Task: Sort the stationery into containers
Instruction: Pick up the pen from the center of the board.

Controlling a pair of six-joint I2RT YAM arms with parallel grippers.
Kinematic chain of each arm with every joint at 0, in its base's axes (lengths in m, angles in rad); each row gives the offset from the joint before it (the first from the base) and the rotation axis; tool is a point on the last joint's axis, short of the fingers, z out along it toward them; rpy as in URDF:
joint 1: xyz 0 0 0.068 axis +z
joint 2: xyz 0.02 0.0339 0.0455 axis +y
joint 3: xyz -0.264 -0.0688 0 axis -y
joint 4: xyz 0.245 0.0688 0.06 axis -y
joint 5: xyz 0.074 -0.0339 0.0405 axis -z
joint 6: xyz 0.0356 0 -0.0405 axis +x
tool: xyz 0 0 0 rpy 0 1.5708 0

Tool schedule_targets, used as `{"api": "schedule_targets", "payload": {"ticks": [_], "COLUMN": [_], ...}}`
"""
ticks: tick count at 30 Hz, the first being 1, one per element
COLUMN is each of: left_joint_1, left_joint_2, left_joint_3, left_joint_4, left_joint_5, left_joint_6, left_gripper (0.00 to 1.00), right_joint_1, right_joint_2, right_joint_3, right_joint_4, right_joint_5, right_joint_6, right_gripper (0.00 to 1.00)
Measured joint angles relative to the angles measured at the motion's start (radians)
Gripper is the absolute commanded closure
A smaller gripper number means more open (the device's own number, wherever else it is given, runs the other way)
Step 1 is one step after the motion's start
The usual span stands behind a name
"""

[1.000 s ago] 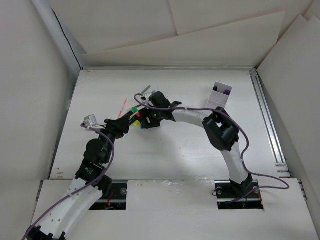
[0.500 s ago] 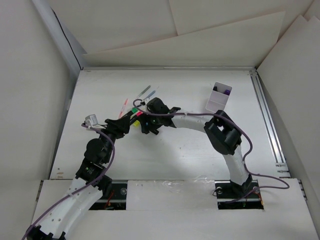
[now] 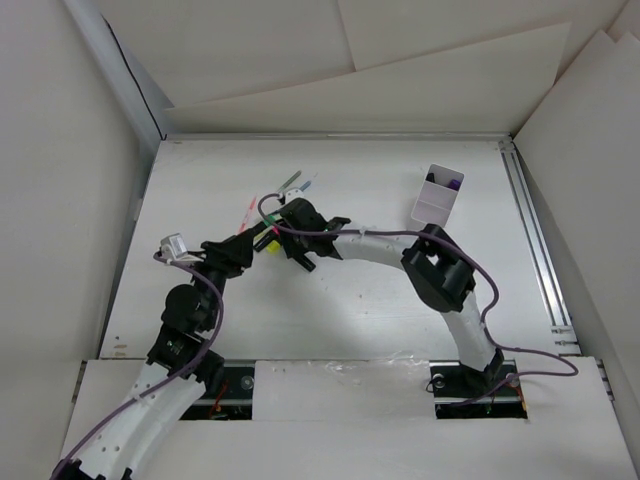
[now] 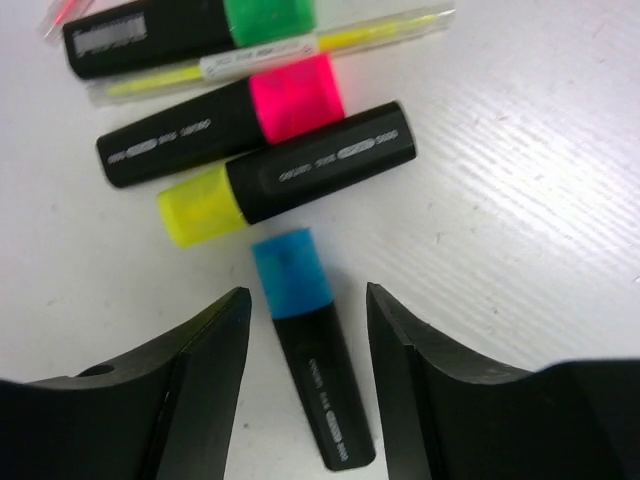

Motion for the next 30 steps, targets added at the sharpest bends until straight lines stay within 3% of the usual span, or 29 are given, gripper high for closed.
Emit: {"api": "schedule_targets", "payload": {"ticks": [10, 20, 30], "left_joint_1": [0.0, 0.0, 0.0], "left_joint_2": [-0.092, -0.121, -0.059], "left_joint_3": [-0.002, -0.014, -0.021], "left_joint_4": [-0.037, -0.056, -0.032], "left_joint_5": [-0.066, -0.098, -0.077], "left_joint_6": [-0.015, -0.031, -0.034], "left_gripper": [0.43, 0.43, 0.43], "right_joint_1": [0.001, 0.003, 0.004], "right_joint_2": [0.069, 0.072, -0.058], "right_joint_3": [0.043, 0.049, -0.114], "right_joint_4": [0.0, -0.003, 0.006], "right_joint_5": [0.082, 0.082, 0.108], "right_joint_6": [0.006, 0.017, 0.063], "right_gripper": [0.49, 0.86, 0.91]}}
